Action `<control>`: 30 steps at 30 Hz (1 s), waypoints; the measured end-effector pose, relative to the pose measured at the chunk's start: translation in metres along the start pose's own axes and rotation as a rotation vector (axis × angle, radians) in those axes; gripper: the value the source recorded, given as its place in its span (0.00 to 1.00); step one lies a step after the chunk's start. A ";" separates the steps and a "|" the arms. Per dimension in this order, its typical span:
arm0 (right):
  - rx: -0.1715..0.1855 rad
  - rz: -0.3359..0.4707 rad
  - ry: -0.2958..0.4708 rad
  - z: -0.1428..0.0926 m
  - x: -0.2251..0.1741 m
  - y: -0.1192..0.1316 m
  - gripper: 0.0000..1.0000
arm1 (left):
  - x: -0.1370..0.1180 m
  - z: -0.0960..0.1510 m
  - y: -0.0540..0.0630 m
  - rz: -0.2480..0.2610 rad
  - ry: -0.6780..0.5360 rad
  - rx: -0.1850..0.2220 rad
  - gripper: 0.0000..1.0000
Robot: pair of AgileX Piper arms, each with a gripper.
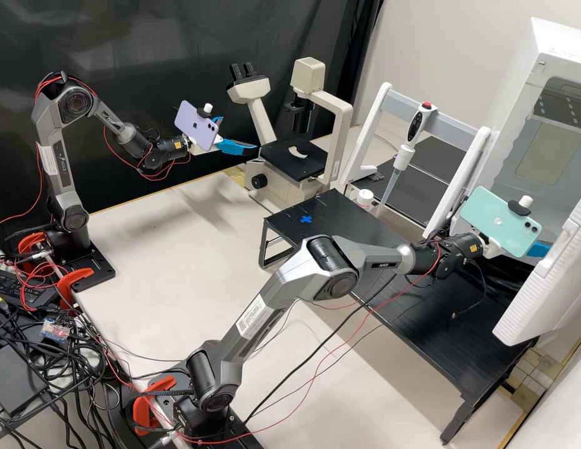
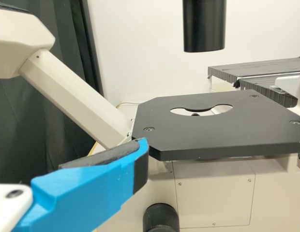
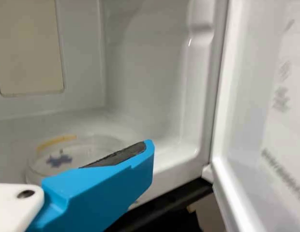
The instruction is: Move the petri dish to the microscope
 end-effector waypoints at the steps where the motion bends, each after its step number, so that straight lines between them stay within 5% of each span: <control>1: 0.008 -0.013 -0.013 0.002 0.002 -0.003 1.00 | 0.000 0.000 0.000 0.000 0.000 0.000 1.00; 21: 0.001 -0.037 -0.046 0.009 0.031 -0.013 1.00 | 0.000 0.000 0.000 0.000 0.000 0.000 1.00; 30: -0.050 -0.023 -0.041 0.009 0.035 -0.012 1.00 | 0.000 0.000 0.000 0.000 0.000 0.000 1.00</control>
